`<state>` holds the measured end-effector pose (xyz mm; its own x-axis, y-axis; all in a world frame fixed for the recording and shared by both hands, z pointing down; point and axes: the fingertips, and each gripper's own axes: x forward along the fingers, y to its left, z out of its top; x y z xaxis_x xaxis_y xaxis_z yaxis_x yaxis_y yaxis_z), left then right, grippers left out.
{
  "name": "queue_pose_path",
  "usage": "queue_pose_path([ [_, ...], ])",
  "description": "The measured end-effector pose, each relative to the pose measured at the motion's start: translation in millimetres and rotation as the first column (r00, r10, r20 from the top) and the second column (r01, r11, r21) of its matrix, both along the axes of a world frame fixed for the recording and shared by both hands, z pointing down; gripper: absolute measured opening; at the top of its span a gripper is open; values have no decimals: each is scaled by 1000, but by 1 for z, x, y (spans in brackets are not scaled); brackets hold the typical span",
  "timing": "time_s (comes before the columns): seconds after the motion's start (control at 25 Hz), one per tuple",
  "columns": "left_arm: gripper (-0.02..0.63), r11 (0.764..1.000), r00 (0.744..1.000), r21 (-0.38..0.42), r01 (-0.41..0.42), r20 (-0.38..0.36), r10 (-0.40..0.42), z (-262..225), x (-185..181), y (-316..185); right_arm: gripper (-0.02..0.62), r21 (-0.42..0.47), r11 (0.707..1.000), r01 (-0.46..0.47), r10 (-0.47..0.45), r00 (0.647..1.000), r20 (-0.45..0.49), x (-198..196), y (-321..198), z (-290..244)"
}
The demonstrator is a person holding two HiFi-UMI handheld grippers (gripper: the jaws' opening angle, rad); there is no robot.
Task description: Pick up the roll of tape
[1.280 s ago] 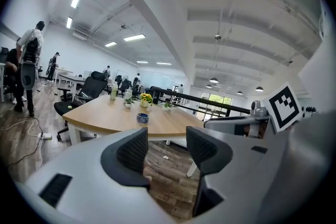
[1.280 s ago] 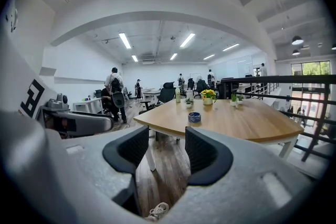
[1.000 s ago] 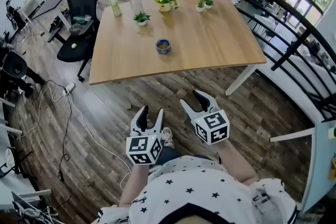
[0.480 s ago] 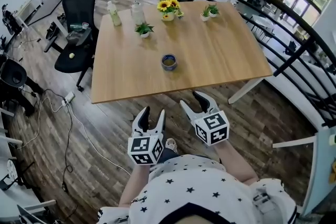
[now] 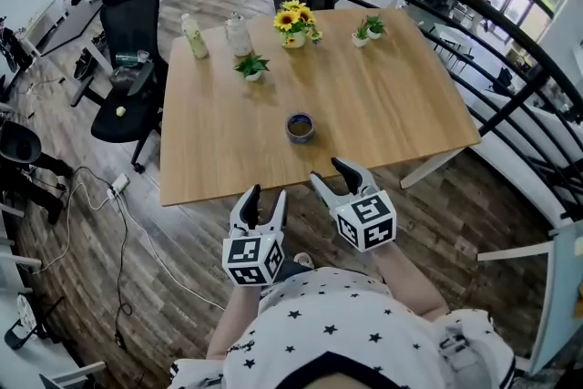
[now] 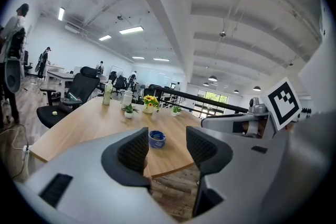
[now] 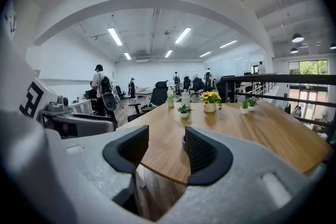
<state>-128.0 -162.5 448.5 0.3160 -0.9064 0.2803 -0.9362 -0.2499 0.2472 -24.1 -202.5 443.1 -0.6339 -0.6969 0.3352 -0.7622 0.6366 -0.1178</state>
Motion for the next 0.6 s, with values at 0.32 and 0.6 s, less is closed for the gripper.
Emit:
queue_pose_path([
  [0.32, 210, 1000, 1000, -5, -18, 0, 18, 6, -17, -37, 201, -4, 1000, -21, 21, 1000, -1, -15, -37, 7],
  [0.6, 210, 999, 1000, -21, -30, -2, 30, 16, -27, -58, 201, -17, 999, -40, 40, 999, -9, -21, -56, 16],
])
